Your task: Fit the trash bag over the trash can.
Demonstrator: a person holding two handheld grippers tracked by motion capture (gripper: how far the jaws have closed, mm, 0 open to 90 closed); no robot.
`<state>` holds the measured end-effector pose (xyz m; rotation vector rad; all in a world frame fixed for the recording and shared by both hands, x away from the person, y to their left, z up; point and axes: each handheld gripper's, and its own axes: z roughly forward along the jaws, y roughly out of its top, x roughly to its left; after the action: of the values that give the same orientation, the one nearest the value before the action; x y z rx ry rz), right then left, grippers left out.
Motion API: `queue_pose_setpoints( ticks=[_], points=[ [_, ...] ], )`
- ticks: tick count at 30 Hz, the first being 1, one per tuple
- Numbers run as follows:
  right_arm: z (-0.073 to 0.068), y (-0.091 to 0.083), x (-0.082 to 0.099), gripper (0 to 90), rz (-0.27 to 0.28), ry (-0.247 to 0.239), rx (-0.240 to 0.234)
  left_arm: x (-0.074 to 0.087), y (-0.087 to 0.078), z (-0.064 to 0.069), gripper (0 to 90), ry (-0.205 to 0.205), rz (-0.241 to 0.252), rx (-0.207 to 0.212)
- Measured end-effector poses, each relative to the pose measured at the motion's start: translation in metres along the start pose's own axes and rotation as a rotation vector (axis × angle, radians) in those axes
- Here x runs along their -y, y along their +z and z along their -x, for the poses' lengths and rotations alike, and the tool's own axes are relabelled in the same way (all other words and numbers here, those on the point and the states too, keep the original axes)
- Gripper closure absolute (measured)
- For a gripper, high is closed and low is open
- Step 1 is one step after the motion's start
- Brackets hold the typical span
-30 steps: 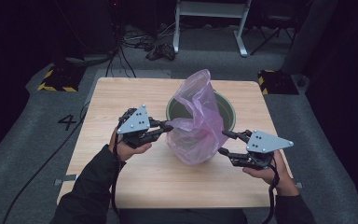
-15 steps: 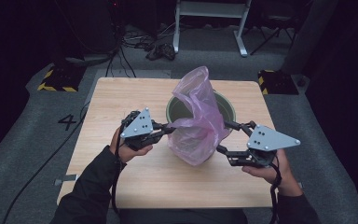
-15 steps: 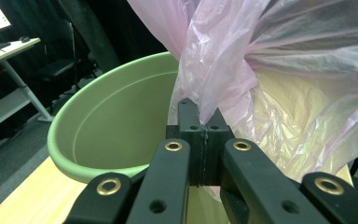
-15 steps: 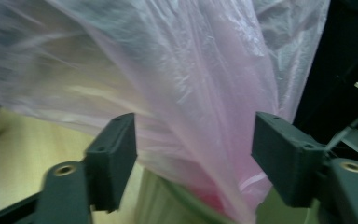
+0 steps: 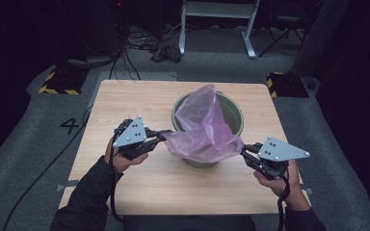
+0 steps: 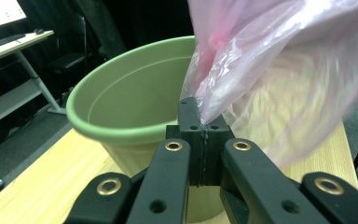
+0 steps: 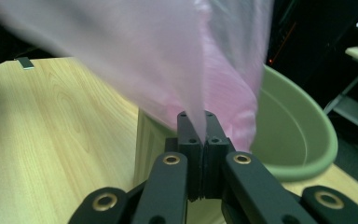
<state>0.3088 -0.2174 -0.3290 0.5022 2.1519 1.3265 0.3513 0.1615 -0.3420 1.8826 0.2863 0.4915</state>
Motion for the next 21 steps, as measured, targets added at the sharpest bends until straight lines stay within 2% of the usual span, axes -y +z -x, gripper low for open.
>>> queue_pose_setpoints(
  ticks=[3,6,9,10,11,14,17,19,21],
  points=[
    [0.000,-0.001,0.011,89.3,-0.017,0.007,0.017,0.009,-0.001,-0.001,89.9,-0.015,-0.014,-0.017],
    [0.002,-0.002,0.024,87.6,-0.013,0.030,0.010,0.019,0.001,-0.001,89.9,-0.051,-0.020,-0.008],
    [0.002,-0.003,0.036,82.9,-0.012,0.040,0.003,0.026,0.004,0.002,89.9,-0.052,-0.029,-0.005],
    [0.002,-0.003,0.039,77.9,-0.016,0.041,0.008,0.027,0.005,0.003,89.9,-0.050,-0.031,-0.003],
    [0.001,-0.004,0.042,67.3,-0.014,0.040,0.011,0.028,0.005,0.005,89.9,-0.051,-0.033,0.002],
    [0.000,-0.009,0.046,43.3,-0.011,0.049,-0.001,0.029,0.005,0.009,89.9,-0.038,-0.028,-0.003],
    [-0.002,-0.019,0.048,28.4,0.020,0.061,0.010,0.028,0.005,0.011,89.9,-0.026,-0.027,-0.010],
    [-0.003,-0.027,0.049,25.1,0.026,0.062,0.029,0.028,0.004,0.012,89.9,-0.021,-0.031,-0.017],
    [-0.004,-0.035,0.049,21.7,0.039,0.070,0.027,0.028,0.004,0.012,89.9,-0.019,-0.027,-0.019]
  ],
)
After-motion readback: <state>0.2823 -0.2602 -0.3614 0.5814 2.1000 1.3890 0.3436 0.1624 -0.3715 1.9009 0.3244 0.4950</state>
